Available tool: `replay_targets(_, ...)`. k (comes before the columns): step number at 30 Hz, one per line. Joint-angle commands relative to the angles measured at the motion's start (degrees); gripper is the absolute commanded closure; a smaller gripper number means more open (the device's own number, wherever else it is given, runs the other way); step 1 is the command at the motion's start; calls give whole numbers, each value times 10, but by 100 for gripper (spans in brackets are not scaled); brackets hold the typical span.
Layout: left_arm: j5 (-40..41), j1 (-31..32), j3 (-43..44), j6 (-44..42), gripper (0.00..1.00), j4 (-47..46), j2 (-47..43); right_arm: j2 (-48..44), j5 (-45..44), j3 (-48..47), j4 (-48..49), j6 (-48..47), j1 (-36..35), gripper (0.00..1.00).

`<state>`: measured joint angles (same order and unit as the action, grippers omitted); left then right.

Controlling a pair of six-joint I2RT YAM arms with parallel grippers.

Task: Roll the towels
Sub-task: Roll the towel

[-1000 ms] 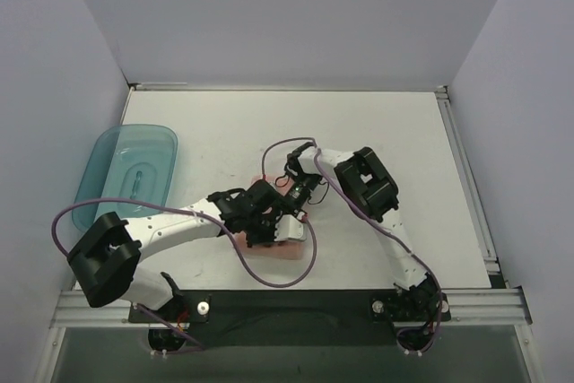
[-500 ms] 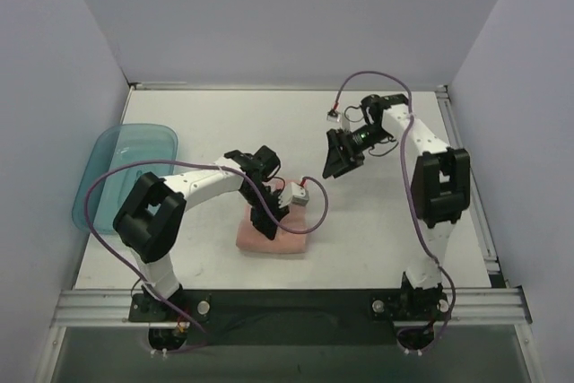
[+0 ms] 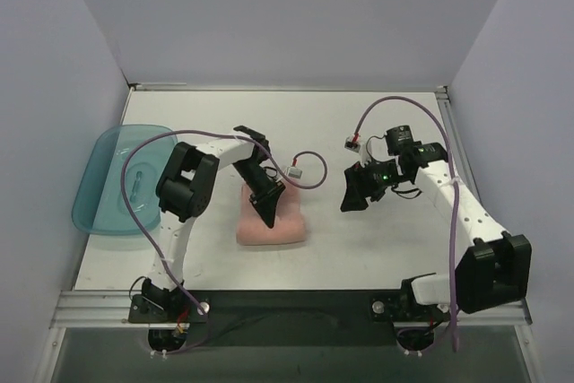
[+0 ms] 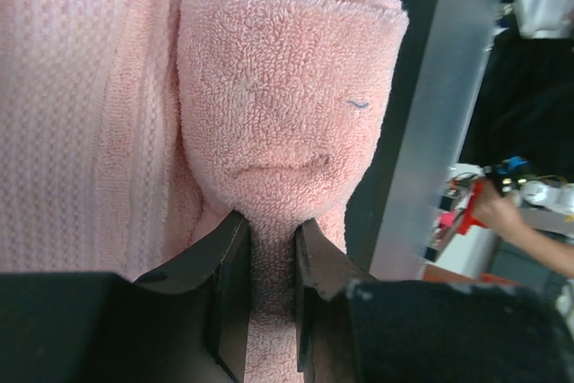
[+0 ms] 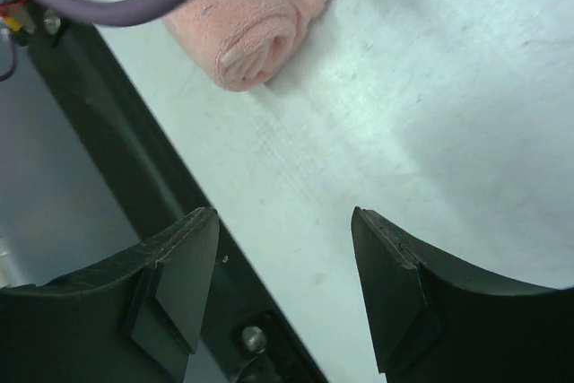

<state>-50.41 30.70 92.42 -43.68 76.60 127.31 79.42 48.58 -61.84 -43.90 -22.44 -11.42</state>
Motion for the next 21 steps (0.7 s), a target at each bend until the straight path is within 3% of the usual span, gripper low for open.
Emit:
replay_targets(1,52,-18,16,-68,82,-2,47,-54,-58,15,86,7,-38,39)
replay_targets(8,57,-22,56,-72,80,20,85,-127,-162,59,173,-54,-224,35)
replay_targets(11,53,-23,73,-73,78,27,101,-150,-219,96,231,-88,-285,25)
replay_targets(14,45,-24,80,-65,76,23,109,-126,-276,115,294,-124,-366,12)
replay_targets(21,39,-24,100,-57,73,20,119,-8,-277,118,384,-165,-430,15)
